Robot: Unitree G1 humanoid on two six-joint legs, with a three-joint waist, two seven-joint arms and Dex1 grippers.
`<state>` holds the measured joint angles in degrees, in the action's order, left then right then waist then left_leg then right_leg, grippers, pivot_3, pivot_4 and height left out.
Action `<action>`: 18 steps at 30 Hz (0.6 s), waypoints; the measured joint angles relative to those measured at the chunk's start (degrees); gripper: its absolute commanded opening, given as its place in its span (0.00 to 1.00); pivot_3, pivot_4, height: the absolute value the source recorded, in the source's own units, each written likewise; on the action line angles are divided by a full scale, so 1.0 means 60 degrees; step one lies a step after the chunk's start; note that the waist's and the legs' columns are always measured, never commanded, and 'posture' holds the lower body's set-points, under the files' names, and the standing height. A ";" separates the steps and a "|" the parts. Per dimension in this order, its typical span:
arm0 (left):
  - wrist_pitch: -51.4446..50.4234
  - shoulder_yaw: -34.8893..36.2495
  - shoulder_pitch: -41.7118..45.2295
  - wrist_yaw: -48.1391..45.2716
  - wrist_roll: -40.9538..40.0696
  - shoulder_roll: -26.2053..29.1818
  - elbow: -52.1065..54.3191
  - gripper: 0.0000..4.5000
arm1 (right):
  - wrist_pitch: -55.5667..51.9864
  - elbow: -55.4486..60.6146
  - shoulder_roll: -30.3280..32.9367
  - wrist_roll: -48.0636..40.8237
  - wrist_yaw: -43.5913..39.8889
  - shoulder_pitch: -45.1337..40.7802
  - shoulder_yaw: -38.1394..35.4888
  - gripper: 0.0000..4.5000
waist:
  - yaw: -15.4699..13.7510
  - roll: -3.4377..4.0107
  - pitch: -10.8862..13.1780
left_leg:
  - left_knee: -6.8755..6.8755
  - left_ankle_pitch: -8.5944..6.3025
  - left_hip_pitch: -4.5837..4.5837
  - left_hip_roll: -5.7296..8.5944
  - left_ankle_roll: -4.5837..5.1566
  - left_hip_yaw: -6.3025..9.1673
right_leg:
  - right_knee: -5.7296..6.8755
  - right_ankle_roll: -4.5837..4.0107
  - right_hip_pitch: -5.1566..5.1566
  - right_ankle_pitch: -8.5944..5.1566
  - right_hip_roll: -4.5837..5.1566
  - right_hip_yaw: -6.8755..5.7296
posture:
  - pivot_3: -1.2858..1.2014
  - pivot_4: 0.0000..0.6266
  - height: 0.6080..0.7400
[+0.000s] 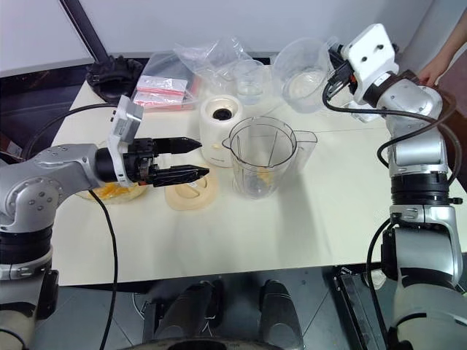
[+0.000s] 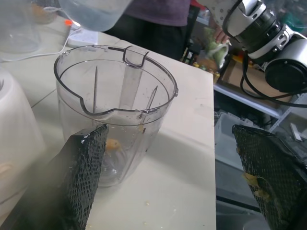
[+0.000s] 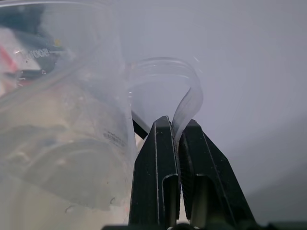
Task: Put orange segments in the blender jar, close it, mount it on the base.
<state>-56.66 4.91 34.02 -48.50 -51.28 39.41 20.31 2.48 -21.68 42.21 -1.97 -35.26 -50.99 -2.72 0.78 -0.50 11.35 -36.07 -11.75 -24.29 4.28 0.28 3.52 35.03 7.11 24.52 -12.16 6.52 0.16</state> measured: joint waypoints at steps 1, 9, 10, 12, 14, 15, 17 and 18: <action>0.0001 0.0000 0.0000 -0.0004 0.0014 0.0009 -0.0001 0.96 | 0.0049 0.0120 0.0007 0.0034 -0.0042 0.0073 0.0005 0.01 | 0.0001 0.0000 0.0000 | -0.0001 0.0000 -0.0001 0.0000 0.0000 0.0000 | 0.0000 0.0000 0.0000 0.0000 0.0000 0.0000 | 0.52 0.24 1.00; 0.0138 -0.0043 0.0040 -0.0151 0.0157 0.0008 -0.0110 0.96 | 0.0506 0.0761 0.0081 0.0325 -0.0297 0.0251 0.0203 0.01 | 0.0004 0.0000 0.0000 | -0.0010 0.0003 0.0000 0.0000 -0.0003 -0.0001 | 0.0004 -0.0004 0.0000 -0.0001 0.0000 0.0001 | 0.52 0.24 1.00; 0.0146 -0.0065 0.0063 -0.0170 0.0172 0.0006 -0.0120 0.96 | 0.0544 0.0790 0.0086 0.0373 -0.0297 0.0251 0.0210 0.01 | 0.0001 0.0000 0.0000 | -0.0010 0.0003 -0.0001 0.0000 -0.0004 -0.0001 | 0.0004 -0.0004 0.0000 -0.0001 0.0000 0.0000 | 0.52 0.24 1.00; 0.0153 -0.0147 0.0142 -0.0179 0.0181 -0.0002 -0.0165 0.96 | 0.0697 0.0818 0.0100 0.0505 -0.0301 0.0251 0.0291 0.01 | 0.0001 0.0000 0.0000 | -0.0010 0.0003 0.0000 0.0000 -0.0004 -0.0001 | 0.0005 -0.0004 0.0000 -0.0001 0.0000 0.0000 | 0.52 0.24 1.00; 0.0156 -0.0191 0.0209 -0.0180 0.0183 -0.0017 -0.0198 0.96 | 0.0803 0.0827 0.0103 0.0607 -0.0308 0.0253 0.0354 0.01 | 0.0001 0.0000 0.0000 | -0.0010 0.0003 -0.0001 0.0000 -0.0004 -0.0001 | 0.0005 -0.0002 0.0000 0.0001 0.0000 0.0000 | 0.52 0.24 1.00; 0.0157 -0.0205 0.0231 -0.0180 0.0183 -0.0018 -0.0200 0.96 | 0.0908 0.0827 0.0105 0.0673 -0.0309 0.0256 0.0374 0.01 | 0.0001 0.0000 0.0000 | -0.0010 0.0004 0.0000 0.0000 -0.0004 -0.0001 | 0.0005 -0.0001 0.0000 0.0001 0.0000 0.0000 | 0.52 0.24 1.00; 0.0163 -0.0213 0.0263 -0.0180 0.0184 -0.0018 -0.0202 0.96 | 0.1098 0.0829 0.0120 0.0844 -0.0311 0.0257 0.0405 0.01 | 0.0001 0.0000 0.0000 | -0.0009 0.0004 -0.0001 0.0000 -0.0005 -0.0001 | 0.0005 0.0000 0.0000 0.0002 0.0000 0.0000 | 0.52 0.24 1.00; 0.0167 -0.0215 0.0263 -0.0180 0.0185 -0.0018 -0.0203 0.96 | 0.1174 0.0829 0.0135 0.0902 -0.0312 0.0257 0.0422 0.01 | 0.0002 0.0000 0.0000 | -0.0009 0.0004 -0.0001 0.0000 -0.0005 -0.0001 | 0.0005 0.0002 0.0001 0.0002 0.0000 0.0000 | 0.52 0.24 1.00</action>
<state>-55.66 3.62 35.60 -49.58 -50.16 39.31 19.09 9.53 -16.70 43.02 3.44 -37.13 -49.45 -0.19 0.80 -0.50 11.35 -36.12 -11.73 -24.29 4.28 0.25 3.51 35.06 7.12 24.52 -12.15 6.52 0.16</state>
